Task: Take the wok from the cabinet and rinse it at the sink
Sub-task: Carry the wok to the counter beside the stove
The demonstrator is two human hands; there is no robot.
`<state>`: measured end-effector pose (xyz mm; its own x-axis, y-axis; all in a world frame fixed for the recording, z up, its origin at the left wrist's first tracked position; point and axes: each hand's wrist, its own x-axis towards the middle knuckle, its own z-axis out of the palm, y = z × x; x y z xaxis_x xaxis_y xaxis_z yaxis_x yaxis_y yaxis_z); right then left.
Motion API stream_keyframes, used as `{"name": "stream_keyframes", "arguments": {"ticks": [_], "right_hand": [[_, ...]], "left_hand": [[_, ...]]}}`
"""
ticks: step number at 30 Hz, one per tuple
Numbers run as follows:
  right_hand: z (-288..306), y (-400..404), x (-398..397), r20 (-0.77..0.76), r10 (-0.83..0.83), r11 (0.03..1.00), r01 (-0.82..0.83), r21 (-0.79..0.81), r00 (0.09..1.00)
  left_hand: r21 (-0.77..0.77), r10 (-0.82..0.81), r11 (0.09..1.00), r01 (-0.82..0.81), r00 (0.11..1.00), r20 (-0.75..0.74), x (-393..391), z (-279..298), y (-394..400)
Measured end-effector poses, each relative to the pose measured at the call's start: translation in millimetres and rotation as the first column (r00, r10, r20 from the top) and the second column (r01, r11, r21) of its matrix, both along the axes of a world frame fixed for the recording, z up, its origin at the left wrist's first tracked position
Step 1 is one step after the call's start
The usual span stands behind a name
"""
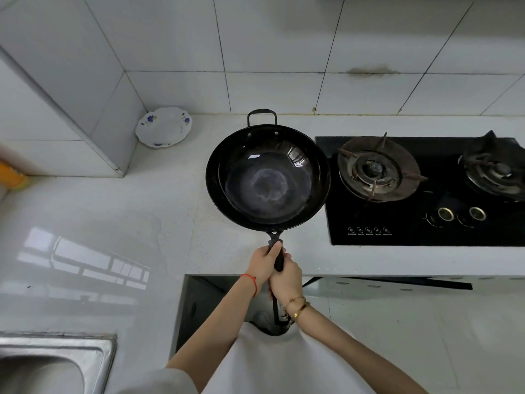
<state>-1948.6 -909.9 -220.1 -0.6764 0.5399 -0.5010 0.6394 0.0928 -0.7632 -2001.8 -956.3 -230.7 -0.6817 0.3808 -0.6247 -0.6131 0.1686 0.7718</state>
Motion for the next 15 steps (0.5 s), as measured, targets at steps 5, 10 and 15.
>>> {"name": "stream_keyframes", "arguments": {"ticks": [5,10,15], "right_hand": [[-0.8,4.8,12.9,-0.017,0.040,0.999,-0.039,0.010,0.999],[7.2,17.2,25.5,-0.053,0.139,0.990,-0.139,0.017,0.989],[24.7,29.6,36.1,-0.090,0.294,0.956,-0.291,0.047,0.951]], "left_hand": [[-0.011,0.032,0.999,-0.033,0.999,-0.033,15.5,-3.6,2.6],[0.032,0.126,0.992,-0.125,0.991,-0.043,32.9,4.4,6.7],[0.068,0.295,0.955,-0.290,0.953,-0.074,51.8,20.5,12.4]]}}
